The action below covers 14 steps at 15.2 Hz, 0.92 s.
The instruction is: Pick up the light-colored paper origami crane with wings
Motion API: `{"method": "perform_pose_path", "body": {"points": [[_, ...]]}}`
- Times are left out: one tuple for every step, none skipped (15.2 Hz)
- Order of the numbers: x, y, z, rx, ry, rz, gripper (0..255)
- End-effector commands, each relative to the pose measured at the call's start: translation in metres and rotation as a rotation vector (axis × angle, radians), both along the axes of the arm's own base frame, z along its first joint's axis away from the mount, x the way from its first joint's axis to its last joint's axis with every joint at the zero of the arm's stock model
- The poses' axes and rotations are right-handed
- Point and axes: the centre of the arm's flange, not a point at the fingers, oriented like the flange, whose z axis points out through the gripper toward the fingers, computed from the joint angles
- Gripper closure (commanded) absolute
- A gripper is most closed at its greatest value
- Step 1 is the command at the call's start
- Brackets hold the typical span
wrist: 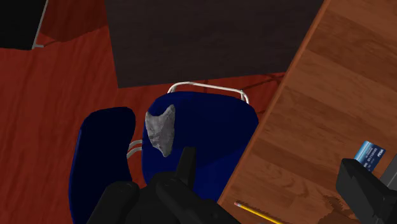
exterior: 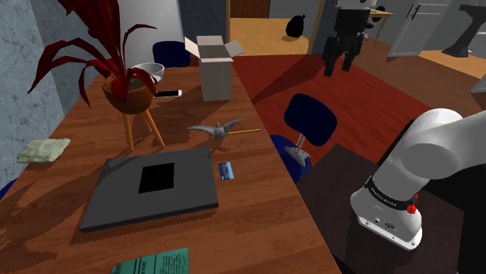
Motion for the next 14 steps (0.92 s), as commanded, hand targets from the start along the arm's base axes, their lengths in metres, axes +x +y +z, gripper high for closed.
{"method": "perform_pose_path", "body": {"points": [[0.0,0.0,0.0,0.0,0.0,0.0,0],[0.009,0.0,-0.009,0.002,-0.007,0.027,0],[0.018,0.0,-0.017,0.005,-0.013,0.054,0],[0.027,0.001,-0.026,0.007,-0.02,0.081,0],[0.036,0.001,-0.034,0.009,-0.026,0.108,0],[0.046,0.002,-0.043,0.012,-0.033,0.135,0],[0.055,0.004,-0.051,0.014,-0.04,0.162,0],[0.064,0.005,-0.059,0.016,-0.046,0.189,0],[0.073,0.007,-0.068,0.019,-0.053,0.216,0],[0.083,0.009,-0.076,0.021,-0.06,0.243,0],[0.092,0.012,-0.084,0.023,-0.066,0.271,0],[0.101,0.014,-0.092,0.026,-0.073,0.298,0],[0.11,0.017,-0.1,0.028,-0.079,0.325,0],[0.12,0.02,-0.108,0.03,-0.086,0.352,0]]}}
